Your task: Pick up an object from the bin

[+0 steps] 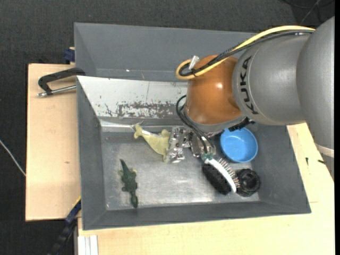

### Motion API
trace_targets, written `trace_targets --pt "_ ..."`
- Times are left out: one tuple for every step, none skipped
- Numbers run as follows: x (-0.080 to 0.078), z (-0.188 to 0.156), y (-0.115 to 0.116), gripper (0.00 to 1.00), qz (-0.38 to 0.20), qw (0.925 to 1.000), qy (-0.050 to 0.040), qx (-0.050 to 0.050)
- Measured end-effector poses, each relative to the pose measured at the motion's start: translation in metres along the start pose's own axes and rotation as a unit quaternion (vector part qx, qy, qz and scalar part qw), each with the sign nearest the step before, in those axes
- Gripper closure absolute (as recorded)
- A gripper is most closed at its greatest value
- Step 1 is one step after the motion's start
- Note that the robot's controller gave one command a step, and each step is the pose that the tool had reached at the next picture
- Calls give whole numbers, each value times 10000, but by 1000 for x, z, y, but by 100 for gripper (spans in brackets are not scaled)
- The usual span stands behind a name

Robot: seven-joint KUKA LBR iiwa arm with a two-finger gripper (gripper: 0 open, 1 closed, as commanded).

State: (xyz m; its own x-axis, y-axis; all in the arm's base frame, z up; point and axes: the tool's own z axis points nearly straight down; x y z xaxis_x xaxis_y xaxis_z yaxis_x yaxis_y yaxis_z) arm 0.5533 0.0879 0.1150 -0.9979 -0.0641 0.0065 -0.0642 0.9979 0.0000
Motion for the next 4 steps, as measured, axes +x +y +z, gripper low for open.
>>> trace_targets --pt "-1 -36 -15 100 92 9999 -77 -6" --pt "-24 -136 -14 100 27 9999 -115 -8" --pt "-12 -10 -49 100 -1020 9948 -5 0" --pt "-12 25 -66 100 -916 9958 -19 -2"
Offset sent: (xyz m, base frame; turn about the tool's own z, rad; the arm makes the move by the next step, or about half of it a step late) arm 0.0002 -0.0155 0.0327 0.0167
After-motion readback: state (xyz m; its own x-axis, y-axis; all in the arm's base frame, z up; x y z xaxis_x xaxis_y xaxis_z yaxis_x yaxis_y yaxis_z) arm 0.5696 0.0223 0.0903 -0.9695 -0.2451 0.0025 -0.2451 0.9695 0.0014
